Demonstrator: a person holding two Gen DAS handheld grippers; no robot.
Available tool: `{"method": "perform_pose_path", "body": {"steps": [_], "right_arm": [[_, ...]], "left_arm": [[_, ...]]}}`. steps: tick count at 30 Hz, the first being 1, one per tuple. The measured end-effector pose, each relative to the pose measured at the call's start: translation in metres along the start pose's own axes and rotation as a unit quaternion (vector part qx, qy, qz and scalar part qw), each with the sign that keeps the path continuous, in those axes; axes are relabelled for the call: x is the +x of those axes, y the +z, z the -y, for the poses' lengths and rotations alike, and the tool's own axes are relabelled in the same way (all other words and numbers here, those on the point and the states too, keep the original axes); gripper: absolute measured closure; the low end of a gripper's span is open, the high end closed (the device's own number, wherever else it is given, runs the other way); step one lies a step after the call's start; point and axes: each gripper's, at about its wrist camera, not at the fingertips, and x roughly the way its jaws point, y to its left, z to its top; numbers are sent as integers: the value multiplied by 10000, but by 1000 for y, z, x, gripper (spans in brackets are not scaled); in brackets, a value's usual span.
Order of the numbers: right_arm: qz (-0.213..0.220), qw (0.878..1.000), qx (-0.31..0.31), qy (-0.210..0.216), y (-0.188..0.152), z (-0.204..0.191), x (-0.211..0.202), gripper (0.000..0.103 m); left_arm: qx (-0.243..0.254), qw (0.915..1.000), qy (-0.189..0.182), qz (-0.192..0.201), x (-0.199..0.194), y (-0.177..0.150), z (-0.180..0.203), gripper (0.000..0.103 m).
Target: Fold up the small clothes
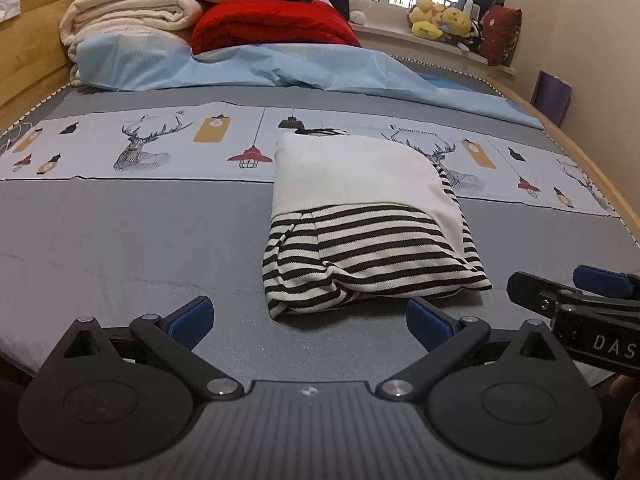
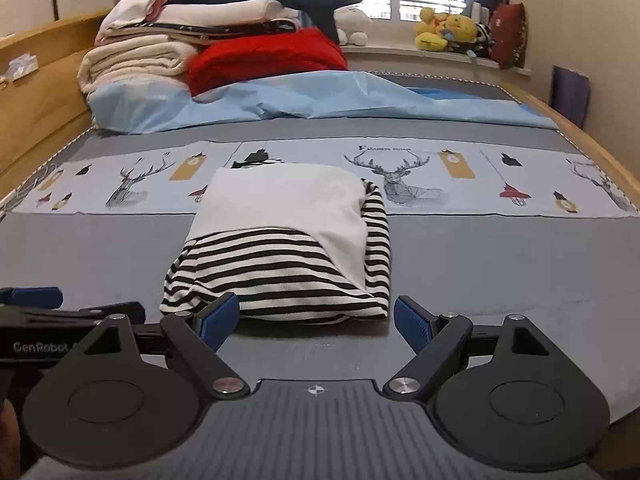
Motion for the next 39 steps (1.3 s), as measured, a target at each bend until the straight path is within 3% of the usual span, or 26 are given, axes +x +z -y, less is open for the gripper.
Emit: {"method": "perform_pose_path", "body": {"steps": [39], "right_arm": [[-54,10000,18,80,1,-3,2,18]], "left_arm": [[-44,9999,-110,-110,7,2,2,1]]}}
